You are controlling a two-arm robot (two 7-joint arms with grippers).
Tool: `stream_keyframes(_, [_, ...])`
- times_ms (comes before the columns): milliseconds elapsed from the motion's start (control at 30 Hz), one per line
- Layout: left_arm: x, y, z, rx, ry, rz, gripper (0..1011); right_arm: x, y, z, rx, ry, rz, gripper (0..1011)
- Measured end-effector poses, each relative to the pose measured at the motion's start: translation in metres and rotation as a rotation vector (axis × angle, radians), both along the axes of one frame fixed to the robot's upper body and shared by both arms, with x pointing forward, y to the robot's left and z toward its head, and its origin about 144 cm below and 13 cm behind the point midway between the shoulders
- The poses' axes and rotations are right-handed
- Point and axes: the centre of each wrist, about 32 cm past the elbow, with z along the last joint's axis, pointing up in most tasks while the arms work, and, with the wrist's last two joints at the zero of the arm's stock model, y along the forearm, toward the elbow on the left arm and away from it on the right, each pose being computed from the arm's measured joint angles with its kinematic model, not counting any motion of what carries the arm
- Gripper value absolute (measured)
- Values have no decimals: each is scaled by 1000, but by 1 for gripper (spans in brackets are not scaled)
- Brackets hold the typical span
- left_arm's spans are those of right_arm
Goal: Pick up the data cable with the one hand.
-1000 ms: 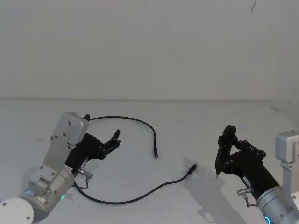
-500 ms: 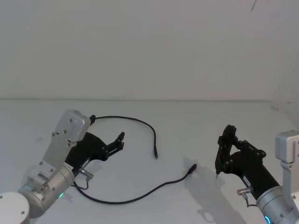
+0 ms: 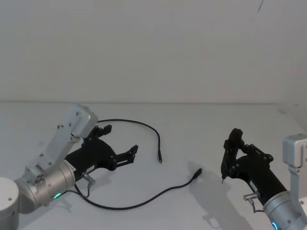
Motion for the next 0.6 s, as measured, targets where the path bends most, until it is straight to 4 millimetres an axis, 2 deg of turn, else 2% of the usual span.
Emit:
stream_keyframes(300, [10,1,18,27,125,-121,1001,0,0,0,0,0,0,279])
stream_keyframes(600, [24,-8,33,76,281,-232,1001,0,0,0,0,0,0,279])
